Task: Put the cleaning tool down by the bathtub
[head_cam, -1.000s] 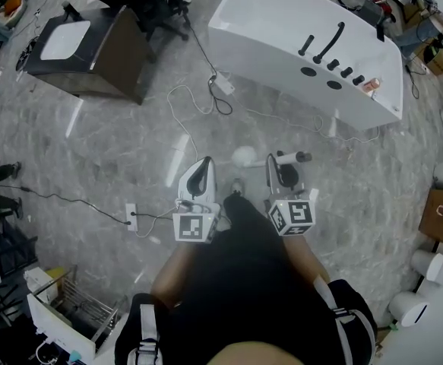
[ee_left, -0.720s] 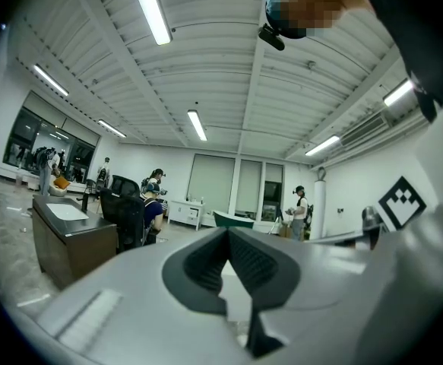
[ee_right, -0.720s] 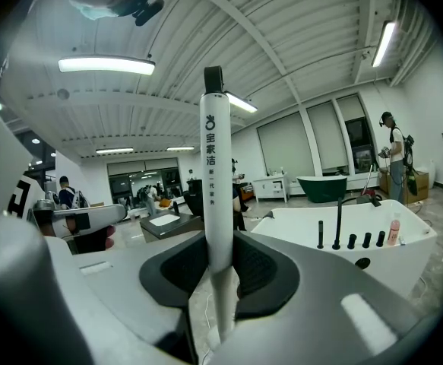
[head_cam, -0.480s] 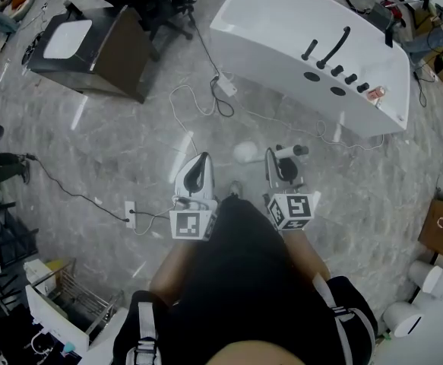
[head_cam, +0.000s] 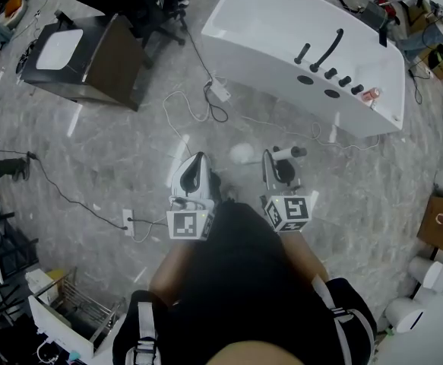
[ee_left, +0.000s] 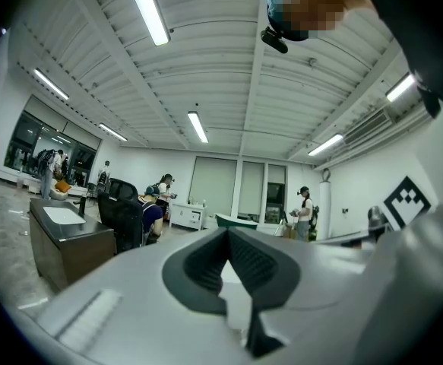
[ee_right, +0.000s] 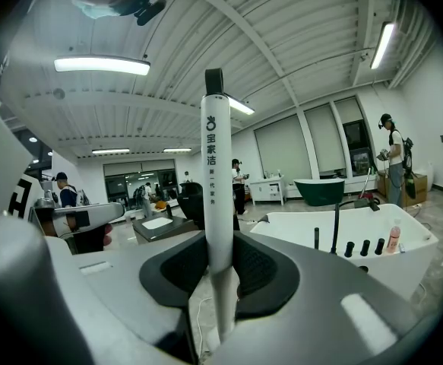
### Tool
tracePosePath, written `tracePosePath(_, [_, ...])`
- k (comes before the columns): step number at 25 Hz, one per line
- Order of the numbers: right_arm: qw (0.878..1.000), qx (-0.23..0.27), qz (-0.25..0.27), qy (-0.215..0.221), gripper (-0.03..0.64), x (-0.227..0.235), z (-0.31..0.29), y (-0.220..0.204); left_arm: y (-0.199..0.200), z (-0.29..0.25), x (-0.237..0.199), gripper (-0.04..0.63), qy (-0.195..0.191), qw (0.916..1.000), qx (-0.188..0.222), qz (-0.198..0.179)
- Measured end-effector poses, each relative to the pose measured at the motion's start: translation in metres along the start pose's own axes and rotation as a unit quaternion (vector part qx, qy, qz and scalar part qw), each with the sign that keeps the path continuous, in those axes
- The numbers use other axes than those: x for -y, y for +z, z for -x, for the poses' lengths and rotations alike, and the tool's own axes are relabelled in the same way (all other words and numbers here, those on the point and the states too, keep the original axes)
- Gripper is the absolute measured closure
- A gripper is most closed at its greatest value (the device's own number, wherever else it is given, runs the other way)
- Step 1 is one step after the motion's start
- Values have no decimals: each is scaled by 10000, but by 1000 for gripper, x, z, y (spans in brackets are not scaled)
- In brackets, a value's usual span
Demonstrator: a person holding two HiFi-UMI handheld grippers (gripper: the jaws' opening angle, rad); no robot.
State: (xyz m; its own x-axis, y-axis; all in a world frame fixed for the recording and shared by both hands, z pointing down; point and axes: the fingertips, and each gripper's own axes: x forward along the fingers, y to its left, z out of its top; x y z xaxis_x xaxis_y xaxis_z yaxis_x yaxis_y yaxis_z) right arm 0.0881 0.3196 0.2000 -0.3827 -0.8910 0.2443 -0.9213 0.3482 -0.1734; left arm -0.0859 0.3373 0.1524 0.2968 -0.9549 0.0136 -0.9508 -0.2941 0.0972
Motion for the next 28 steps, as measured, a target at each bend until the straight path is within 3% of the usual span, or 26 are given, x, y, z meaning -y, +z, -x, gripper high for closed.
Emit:
tracePosePath(14, [9997,-90,-19,-238,523,19,-49,6,-4,-60,-13,588,-273,9995,-134,71])
tracePosePath(28, [9984,-113,10,-549,523,17,-137,27,3,-139,-74,589,-607,9979,-207,93])
